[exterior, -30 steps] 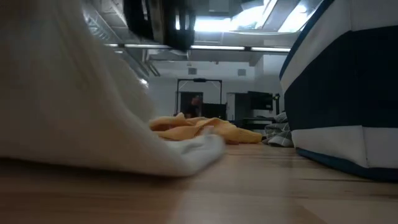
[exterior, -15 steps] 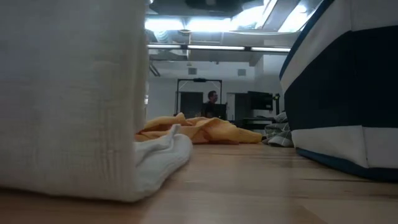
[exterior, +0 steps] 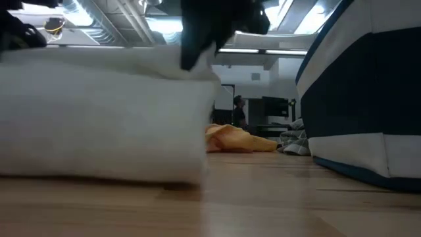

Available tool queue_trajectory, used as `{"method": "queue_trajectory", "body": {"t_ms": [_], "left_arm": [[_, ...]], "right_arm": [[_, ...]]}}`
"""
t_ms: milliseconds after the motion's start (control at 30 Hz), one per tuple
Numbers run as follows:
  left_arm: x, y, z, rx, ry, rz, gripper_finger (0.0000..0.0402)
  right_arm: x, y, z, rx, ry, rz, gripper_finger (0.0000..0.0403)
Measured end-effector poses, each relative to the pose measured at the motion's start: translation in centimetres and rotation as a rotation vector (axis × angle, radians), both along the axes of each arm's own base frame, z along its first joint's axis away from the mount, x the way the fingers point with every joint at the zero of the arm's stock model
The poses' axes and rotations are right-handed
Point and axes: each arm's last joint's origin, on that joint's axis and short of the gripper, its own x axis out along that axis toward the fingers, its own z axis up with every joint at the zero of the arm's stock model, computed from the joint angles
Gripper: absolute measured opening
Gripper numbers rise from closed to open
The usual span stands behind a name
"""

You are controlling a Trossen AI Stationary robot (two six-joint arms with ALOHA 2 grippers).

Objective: Fold towel
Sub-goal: Fold the white towel

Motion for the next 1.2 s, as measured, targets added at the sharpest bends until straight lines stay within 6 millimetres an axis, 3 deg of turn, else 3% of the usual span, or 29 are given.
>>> {"method": "queue_trajectory", "body": {"t_ms": [200, 567, 833, 933, 1200], "left_arm": [[0.3, 1.1, -0.4, 0.117, 0.001, 0.068, 0.0000], [0.4, 2.6, -3.9, 0.305, 0.065, 0.128, 0.0000], [0.4, 3.7, -5.4, 0.352, 0.062, 0.170, 0.0013], [0.3, 4.1, -6.0, 0.362, 0.070, 0.185, 0.0015], [-0.5, 5.5, -7.7, 0.396, 0.135, 0.255, 0.0017]], "right_arm": [[0.6, -2.0, 0.0, -0.053, 0.019, 0.031, 0.0016], [1.6, -4.9, -0.3, -0.271, 0.014, 0.080, 0.0016], [2.4, -6.5, -1.3, -0.305, 0.047, 0.093, 0.0022], [2.6, -7.1, -2.5, -0.310, 0.075, 0.087, 0.0046], [2.7, -9.2, -6.3, -0.329, 0.178, 0.056, 0.0157]]}}
